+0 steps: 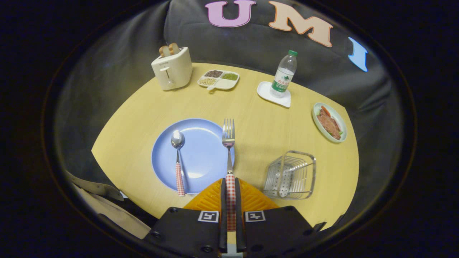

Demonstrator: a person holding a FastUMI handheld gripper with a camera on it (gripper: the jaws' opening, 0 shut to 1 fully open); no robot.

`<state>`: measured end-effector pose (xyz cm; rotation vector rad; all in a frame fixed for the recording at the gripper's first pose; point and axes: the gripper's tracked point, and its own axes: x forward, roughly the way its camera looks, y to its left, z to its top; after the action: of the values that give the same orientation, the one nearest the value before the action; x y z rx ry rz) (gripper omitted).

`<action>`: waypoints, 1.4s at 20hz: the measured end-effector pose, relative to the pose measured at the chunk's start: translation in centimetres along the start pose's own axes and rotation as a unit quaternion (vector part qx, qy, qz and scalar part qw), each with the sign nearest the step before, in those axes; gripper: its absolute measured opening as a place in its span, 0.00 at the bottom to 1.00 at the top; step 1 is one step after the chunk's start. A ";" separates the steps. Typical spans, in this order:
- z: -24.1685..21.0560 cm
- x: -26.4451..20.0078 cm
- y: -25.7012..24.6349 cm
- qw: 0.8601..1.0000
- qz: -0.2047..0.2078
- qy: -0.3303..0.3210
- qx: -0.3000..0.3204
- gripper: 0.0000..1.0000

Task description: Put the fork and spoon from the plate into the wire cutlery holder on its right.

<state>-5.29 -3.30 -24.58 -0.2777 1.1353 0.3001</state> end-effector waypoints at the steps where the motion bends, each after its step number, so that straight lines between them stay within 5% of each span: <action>1: 0.1 -0.4 -0.8 1.000 0.000 0.002 -0.006 0.12; 15: -0.6 -4.3 -11.3 0.992 -0.003 0.086 -0.091 0.12; 28: -3.8 -2.0 -13.7 0.950 0.026 0.235 -0.205 0.13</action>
<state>-4.13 -17.52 -23.38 -0.7159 1.5485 0.5381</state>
